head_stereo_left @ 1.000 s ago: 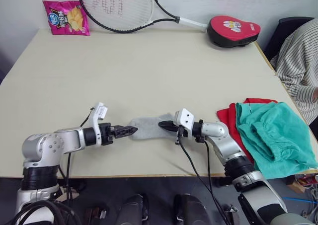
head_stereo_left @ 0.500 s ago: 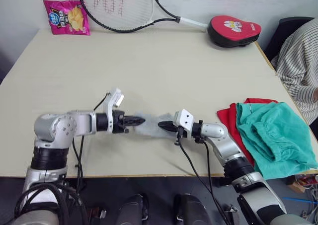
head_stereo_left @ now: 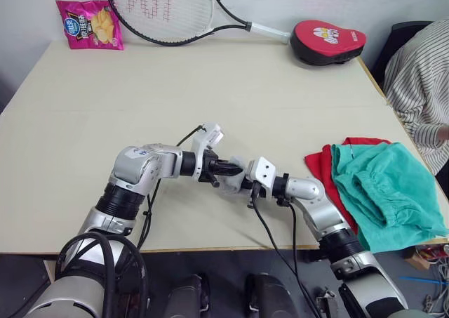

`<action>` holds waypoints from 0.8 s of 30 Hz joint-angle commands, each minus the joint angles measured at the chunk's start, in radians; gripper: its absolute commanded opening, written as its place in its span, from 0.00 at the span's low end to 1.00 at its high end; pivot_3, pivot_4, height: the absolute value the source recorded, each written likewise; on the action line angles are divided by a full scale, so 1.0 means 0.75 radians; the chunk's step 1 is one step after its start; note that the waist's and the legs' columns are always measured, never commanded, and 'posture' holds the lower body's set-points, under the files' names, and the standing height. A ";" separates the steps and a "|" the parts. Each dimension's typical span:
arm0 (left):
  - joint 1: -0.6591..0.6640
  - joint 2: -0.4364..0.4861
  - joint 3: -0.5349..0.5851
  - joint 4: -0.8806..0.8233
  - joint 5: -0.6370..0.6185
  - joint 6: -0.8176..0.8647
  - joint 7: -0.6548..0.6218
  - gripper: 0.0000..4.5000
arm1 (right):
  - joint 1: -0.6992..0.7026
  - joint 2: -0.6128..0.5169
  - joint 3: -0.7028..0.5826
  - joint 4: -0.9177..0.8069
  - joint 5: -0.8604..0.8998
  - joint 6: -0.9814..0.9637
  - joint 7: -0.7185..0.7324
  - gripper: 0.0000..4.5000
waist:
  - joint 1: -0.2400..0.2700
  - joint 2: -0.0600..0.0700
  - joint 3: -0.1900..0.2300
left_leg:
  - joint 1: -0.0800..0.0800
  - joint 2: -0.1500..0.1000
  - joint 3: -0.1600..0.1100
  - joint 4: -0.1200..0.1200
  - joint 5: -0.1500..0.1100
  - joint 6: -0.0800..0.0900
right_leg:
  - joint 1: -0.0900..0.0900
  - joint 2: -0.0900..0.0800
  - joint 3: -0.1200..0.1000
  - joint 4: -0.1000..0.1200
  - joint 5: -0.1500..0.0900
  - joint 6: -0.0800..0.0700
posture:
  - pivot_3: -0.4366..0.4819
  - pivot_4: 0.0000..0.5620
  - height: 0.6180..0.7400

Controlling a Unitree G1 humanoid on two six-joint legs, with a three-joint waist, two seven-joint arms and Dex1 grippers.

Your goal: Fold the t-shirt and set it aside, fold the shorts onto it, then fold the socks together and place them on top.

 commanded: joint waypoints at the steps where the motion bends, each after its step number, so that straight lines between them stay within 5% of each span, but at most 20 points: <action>1: 0.038 -0.013 0.002 -0.052 -0.001 -0.028 -0.066 0.00 | 0.036 -0.026 -0.008 -0.058 -0.012 0.036 -0.018 0.00 | 0.000 0.000 0.000 | 0.000 0.000 0.000 0.000 0.000 0.000 | 0.000 0.000 0.000 0.000 0.000 0.000 | 0.48 0.27 1.00; 15: 0.193 -0.068 0.171 0.003 0.029 -0.614 -0.336 1.00 | 0.130 -0.281 -0.164 -0.402 0.098 0.193 0.034 0.00 | 0.004 0.000 0.001 | -0.002 0.000 -0.001 0.002 0.000 0.001 | 0.000 -0.001 -0.002 -0.001 0.000 0.000 | 0.48 0.27 1.00; 21: 0.276 -0.124 0.286 0.131 0.061 -0.893 -0.412 1.00 | 0.237 -0.404 -0.316 -0.505 0.231 0.262 0.085 0.00 | 0.008 -0.001 0.001 | -0.002 0.000 -0.001 0.004 -0.001 0.004 | 0.001 -0.001 -0.003 -0.001 0.000 0.000 | 0.48 0.27 1.00; 24: 0.283 -0.126 0.275 0.185 0.138 -1.009 -0.398 0.86 | 0.248 -0.429 -0.382 -0.530 0.276 0.229 0.088 0.00 | 0.008 -0.002 0.001 | -0.002 0.000 -0.002 0.006 -0.001 0.006 | 0.001 -0.001 -0.003 0.000 0.000 0.000 | 0.48 0.27 1.00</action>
